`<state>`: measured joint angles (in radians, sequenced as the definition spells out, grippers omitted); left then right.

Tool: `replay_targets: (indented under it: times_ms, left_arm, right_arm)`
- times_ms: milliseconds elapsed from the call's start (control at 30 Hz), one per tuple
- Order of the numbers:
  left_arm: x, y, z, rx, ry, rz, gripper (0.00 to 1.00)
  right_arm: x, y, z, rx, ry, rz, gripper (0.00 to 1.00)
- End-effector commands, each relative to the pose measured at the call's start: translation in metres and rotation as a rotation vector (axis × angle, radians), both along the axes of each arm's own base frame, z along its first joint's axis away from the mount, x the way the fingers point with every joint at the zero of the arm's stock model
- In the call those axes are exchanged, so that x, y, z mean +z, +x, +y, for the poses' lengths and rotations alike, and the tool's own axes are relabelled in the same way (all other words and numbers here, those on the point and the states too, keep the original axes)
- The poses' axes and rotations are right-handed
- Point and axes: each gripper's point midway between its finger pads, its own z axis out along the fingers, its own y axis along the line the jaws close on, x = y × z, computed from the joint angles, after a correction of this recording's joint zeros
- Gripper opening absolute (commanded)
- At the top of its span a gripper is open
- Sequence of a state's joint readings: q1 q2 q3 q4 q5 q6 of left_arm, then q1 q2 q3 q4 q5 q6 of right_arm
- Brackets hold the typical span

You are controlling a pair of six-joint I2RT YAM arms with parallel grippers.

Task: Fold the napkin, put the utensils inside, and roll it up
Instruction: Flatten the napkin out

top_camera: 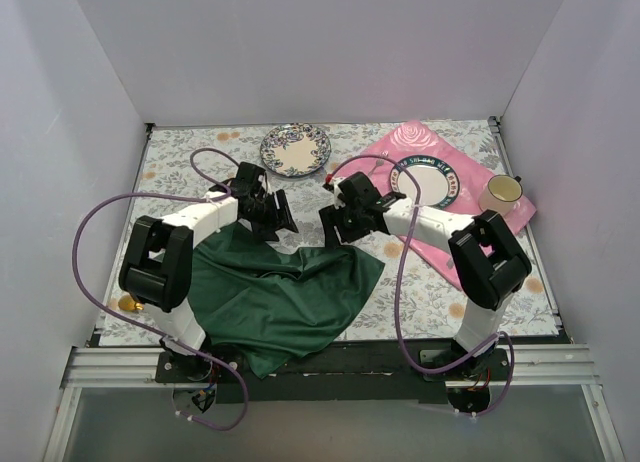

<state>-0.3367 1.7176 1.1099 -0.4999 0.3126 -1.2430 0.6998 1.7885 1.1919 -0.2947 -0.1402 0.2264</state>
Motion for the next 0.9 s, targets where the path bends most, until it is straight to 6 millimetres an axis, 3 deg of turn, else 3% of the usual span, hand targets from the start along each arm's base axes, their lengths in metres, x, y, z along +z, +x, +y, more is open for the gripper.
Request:
replay_targets:
  times_ms: [0,67,100,133,167,233,333,433,567,633,767,867]
  left_arm:
    - [0.030,0.005,-0.005,0.024,-0.037,-0.081,0.61]
    - [0.036,0.007,0.006,0.076,0.006,-0.110,0.62]
    - [0.033,0.007,0.018,0.125,0.062,-0.103,0.62]
    - [0.032,0.006,0.023,0.153,0.087,-0.095,0.61]
    - [0.030,0.004,0.029,0.177,0.108,-0.084,0.56]
    - [0.022,-0.006,0.047,0.252,0.182,-0.037,0.51]
    - [0.011,-0.027,0.060,0.330,0.193,0.033,0.54]
    - [0.008,-0.028,0.076,0.408,0.193,0.012,0.55]
    - [0.008,-0.012,0.088,0.435,0.211,-0.025,0.51]
    - [0.001,-0.014,0.092,0.420,0.254,0.001,0.45]
    - [-0.015,-0.011,0.108,0.403,0.354,-0.010,0.45]
    - [-0.013,0.002,0.113,0.393,0.389,-0.063,0.46]
  right_arm:
    - [-0.023,-0.009,-0.029,-0.086,-0.091,-0.003,0.68]
    - [-0.022,-0.014,-0.036,-0.132,-0.080,0.003,0.62]
    - [-0.032,-0.024,-0.047,-0.152,-0.101,0.025,0.61]
    - [-0.026,-0.024,-0.051,-0.184,-0.097,0.005,0.61]
    - [-0.027,-0.029,-0.056,-0.211,-0.094,0.012,0.60]
    - [-0.029,-0.038,-0.066,-0.243,-0.097,0.018,0.60]
    - [-0.030,-0.052,-0.075,-0.269,-0.075,0.035,0.60]
    - [-0.022,-0.056,-0.070,-0.253,-0.009,0.010,0.59]
    - [-0.010,-0.051,-0.060,-0.209,0.013,0.001,0.59]
    - [-0.011,-0.050,-0.060,-0.198,0.000,-0.002,0.60]
    - [-0.012,-0.050,-0.058,-0.188,0.011,-0.003,0.61]
    - [-0.013,-0.053,-0.056,-0.177,0.019,0.009,0.61]
